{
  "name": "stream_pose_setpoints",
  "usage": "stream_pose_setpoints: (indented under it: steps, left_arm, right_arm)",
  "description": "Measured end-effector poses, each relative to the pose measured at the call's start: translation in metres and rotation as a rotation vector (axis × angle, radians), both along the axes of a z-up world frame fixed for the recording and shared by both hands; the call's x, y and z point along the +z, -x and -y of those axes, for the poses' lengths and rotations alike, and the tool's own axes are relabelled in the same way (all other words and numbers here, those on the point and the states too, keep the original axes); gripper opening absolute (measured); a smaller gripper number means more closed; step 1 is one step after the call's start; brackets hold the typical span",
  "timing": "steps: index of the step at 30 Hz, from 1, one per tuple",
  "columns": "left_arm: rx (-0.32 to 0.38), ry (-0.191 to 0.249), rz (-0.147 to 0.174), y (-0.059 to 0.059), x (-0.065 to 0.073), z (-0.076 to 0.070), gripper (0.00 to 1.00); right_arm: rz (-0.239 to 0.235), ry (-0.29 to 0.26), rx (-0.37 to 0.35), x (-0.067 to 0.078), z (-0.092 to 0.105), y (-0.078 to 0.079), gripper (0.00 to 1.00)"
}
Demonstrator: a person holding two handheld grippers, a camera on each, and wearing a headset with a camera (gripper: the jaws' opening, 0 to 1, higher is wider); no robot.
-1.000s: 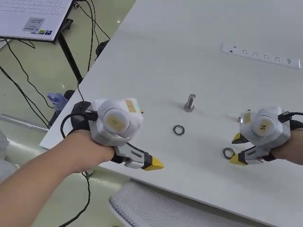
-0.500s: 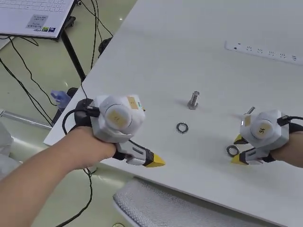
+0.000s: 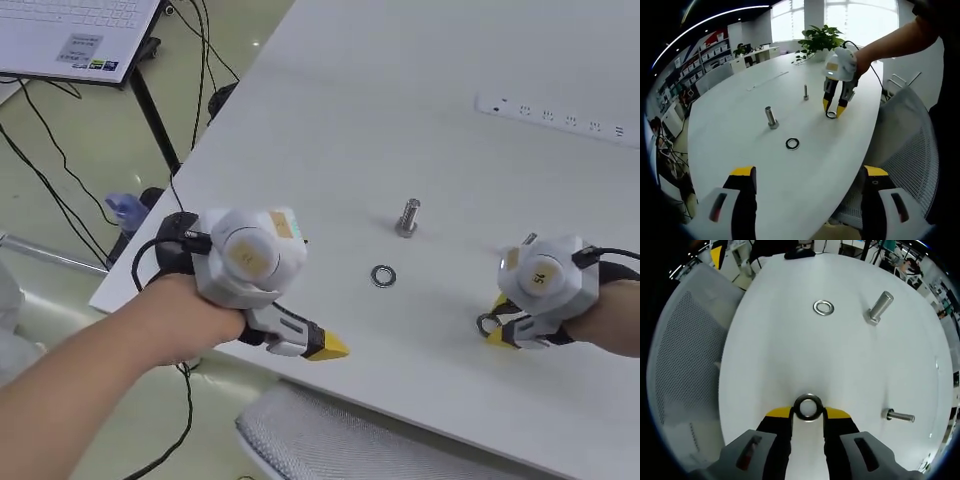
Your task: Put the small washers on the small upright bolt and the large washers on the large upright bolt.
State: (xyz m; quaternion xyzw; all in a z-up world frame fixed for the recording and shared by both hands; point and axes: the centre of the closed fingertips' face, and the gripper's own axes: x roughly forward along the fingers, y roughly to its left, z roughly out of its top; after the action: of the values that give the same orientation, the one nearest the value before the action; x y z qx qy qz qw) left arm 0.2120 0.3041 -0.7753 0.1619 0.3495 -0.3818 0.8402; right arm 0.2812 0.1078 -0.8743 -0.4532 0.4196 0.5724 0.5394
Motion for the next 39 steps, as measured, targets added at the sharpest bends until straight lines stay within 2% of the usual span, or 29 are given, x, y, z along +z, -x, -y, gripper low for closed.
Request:
stream_pose_setpoints:
  steps: [8, 13, 20, 23, 28, 29, 34, 39]
  left_arm:
    - [0.002, 0.005, 0.004, -0.002, 0.002, 0.000, 0.85]
    - [-0.001, 0.012, 0.007, 0.000, 0.006, 0.004, 0.85]
    - [-0.009, 0.005, 0.002, 0.003, 0.006, 0.006, 0.84]
    - [-0.009, 0.003, 0.004, 0.002, 0.006, 0.006, 0.84]
    - [-0.003, 0.005, 0.011, 0.001, 0.008, 0.005, 0.84]
    - [-0.002, 0.006, 0.011, 0.001, 0.009, 0.005, 0.84]
    - [0.004, 0.013, 0.014, 0.003, 0.009, 0.006, 0.84]
    - [0.006, 0.020, 0.013, 0.005, 0.008, 0.006, 0.85]
  right_arm:
    - [0.012, 0.059, -0.019, -0.006, 0.002, -0.004, 0.23]
    - [-0.022, 0.004, -0.071, -0.005, 0.003, -0.008, 0.21]
    - [-0.028, 0.006, -0.081, 0.000, 0.003, -0.007, 0.21]
    - [-0.033, 0.009, -0.089, 0.007, 0.004, -0.010, 0.21]
    - [-0.044, -0.006, -0.098, 0.032, -0.003, -0.010, 0.22]
    - [-0.044, -0.006, -0.095, 0.033, -0.004, -0.010, 0.22]
    - [-0.028, -0.003, -0.073, 0.055, -0.011, -0.016, 0.22]
    - [-0.015, -0.012, -0.070, 0.069, -0.020, -0.022, 0.22]
